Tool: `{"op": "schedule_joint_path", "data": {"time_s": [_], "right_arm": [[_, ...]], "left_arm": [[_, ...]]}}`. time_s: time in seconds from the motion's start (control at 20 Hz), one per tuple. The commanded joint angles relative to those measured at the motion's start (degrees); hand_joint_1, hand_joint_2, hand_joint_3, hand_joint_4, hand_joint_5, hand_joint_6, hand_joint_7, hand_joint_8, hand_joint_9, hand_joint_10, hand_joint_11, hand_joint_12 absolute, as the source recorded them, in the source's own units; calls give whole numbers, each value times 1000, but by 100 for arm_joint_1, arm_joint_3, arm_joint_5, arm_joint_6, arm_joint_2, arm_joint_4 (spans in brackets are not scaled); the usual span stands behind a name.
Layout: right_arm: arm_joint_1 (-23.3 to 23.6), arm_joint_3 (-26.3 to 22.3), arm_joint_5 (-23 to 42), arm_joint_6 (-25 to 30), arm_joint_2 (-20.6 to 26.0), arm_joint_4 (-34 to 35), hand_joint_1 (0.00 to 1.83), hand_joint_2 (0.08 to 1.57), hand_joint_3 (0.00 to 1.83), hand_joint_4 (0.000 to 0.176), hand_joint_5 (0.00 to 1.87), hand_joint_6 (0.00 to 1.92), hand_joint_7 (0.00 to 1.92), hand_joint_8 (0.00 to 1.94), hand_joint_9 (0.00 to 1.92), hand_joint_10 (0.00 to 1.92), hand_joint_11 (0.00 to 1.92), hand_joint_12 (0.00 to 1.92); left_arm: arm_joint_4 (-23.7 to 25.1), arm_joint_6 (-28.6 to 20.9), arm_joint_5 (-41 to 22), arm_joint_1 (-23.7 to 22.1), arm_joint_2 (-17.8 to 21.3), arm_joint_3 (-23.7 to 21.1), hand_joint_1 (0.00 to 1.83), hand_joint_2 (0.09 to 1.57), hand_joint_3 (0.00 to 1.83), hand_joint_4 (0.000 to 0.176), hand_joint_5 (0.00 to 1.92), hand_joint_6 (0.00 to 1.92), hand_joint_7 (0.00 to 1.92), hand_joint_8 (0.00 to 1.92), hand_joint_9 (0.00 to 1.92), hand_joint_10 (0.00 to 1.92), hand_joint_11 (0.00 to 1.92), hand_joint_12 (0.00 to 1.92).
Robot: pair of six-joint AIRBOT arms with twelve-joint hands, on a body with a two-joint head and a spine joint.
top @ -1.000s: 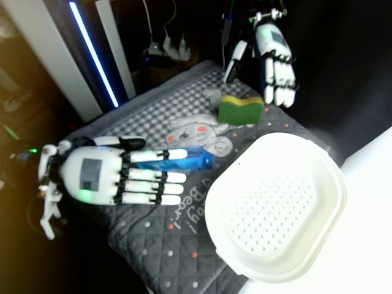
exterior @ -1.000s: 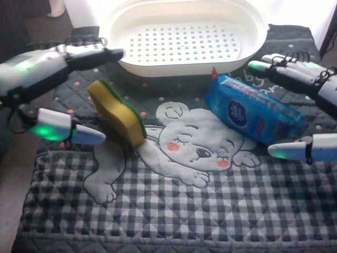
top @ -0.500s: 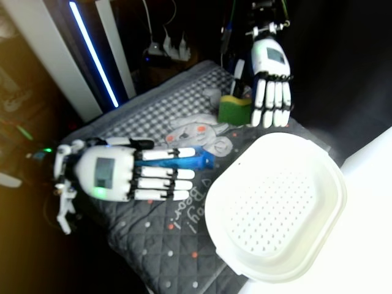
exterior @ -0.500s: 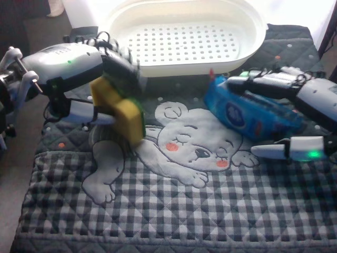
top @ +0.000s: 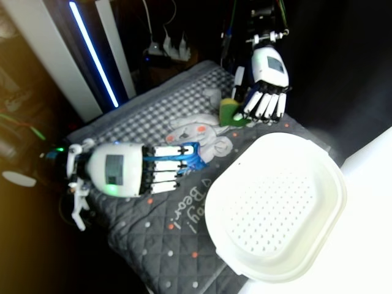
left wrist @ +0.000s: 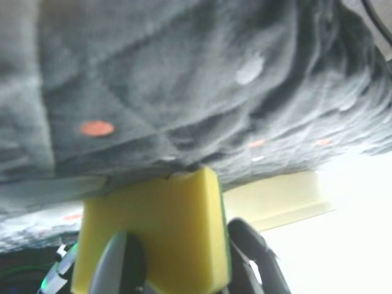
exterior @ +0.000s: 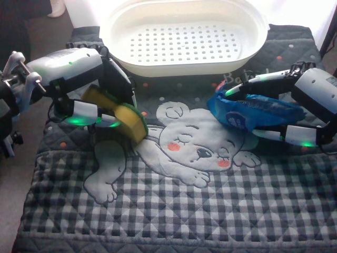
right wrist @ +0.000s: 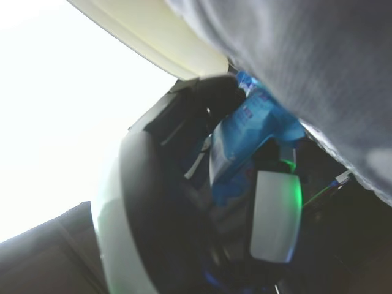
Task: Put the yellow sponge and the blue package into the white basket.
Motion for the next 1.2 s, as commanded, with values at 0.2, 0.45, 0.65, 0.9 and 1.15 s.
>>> {"op": "schedule_joint_path", "data": {"time_s": [0.2, 0.45, 0.65, 0.9, 1.15], "right_arm": [[-5, 154, 253, 198, 19, -18, 1501, 1065, 0, 0, 1002, 782, 1137, 639, 1089, 903, 777, 1457], [231, 227, 262, 572, 81, -428, 1309, 1035, 0, 0, 1127, 690, 1228, 554, 1263, 698, 964, 1239], [717, 212, 553, 749, 226, -721, 1472, 1051, 0, 0, 1080, 744, 1160, 617, 1103, 774, 834, 1449], [1907, 778, 166, 624, 26, -1052, 1176, 1230, 43, 0, 720, 1216, 729, 1687, 775, 1910, 857, 1918], [2809, 1410, -438, -141, -433, -923, 1289, 1068, 0, 0, 1205, 299, 1073, 1125, 1110, 1273, 897, 1714]], "left_arm": [[-276, 26, -705, 39, -17, 41, 1264, 1085, 0, 0, 1148, 519, 995, 1163, 885, 950, 662, 1442], [-375, -73, -1218, 42, 115, -49, 1389, 1075, 0, 0, 1101, 639, 1058, 917, 932, 1171, 771, 1208], [-441, -64, -2205, -275, 406, -311, 1344, 1087, 3, 0, 1073, 806, 1035, 919, 881, 1076, 617, 1257], [-731, 241, -2630, -1021, 154, -19, 1261, 1085, 0, 0, 1130, 858, 958, 894, 793, 462, 182, 1437], [-900, 270, -1710, -1908, -729, 1032, 1239, 1128, 1, 0, 1048, 1008, 854, 1032, 839, 169, 276, 1248]]}}
